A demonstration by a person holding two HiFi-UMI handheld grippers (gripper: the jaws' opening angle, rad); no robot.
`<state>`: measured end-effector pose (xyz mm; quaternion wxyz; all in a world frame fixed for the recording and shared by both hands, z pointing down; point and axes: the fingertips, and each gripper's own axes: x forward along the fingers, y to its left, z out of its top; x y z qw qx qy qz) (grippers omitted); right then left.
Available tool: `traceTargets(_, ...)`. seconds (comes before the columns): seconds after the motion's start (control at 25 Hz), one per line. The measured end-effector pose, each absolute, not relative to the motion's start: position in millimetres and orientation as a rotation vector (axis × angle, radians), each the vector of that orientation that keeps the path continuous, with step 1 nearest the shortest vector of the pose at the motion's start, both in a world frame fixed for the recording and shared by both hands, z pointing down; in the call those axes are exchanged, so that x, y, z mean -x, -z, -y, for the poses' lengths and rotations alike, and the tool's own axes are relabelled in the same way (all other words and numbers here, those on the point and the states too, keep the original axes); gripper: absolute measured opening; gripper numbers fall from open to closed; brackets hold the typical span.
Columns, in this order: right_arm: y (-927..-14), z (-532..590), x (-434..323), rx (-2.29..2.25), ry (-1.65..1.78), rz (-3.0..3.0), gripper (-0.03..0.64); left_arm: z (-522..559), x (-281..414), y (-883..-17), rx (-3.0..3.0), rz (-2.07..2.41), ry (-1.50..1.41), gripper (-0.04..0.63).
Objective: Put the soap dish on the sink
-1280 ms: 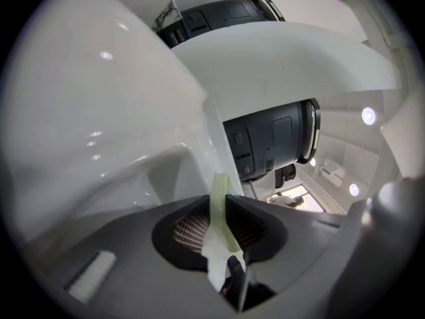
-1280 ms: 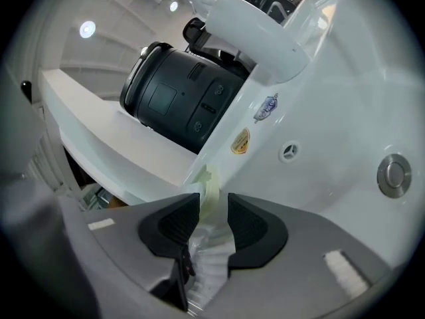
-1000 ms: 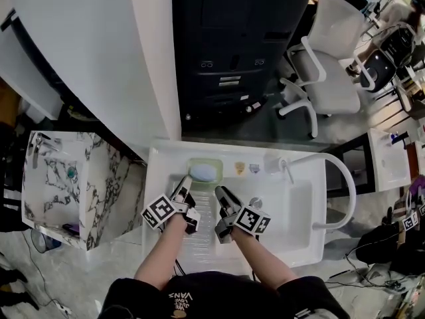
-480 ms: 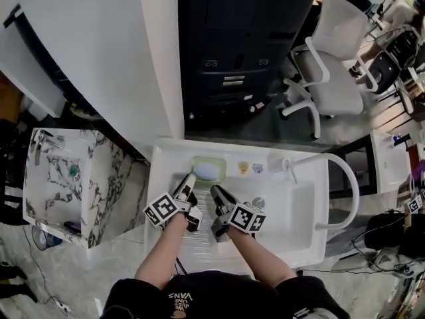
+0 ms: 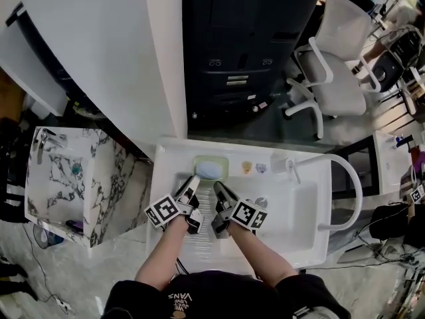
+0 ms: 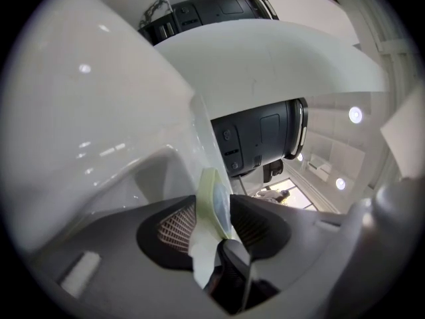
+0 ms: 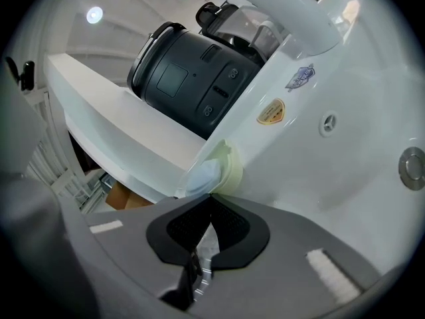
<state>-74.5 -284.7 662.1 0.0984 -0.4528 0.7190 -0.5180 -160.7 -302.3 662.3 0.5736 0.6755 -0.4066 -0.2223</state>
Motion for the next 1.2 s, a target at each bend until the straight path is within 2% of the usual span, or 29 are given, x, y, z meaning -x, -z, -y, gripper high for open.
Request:
traceTargets(0.4,-663,290,76,1.329,1.538,-2.120,0.003,287,158,-672,-1.703,1.047,0.334,0.164)
traceTargets(0.76,-663,292,78,1.330,1.535,-2.122,0.003,295,161,-672,-1.820,1.121,0.252,0.056)
traceTargets(1.2,-658,292,76,1.312,1.538,-2.122,0.003,298,161,-672,-1.814,1.118,0.241,0.055)
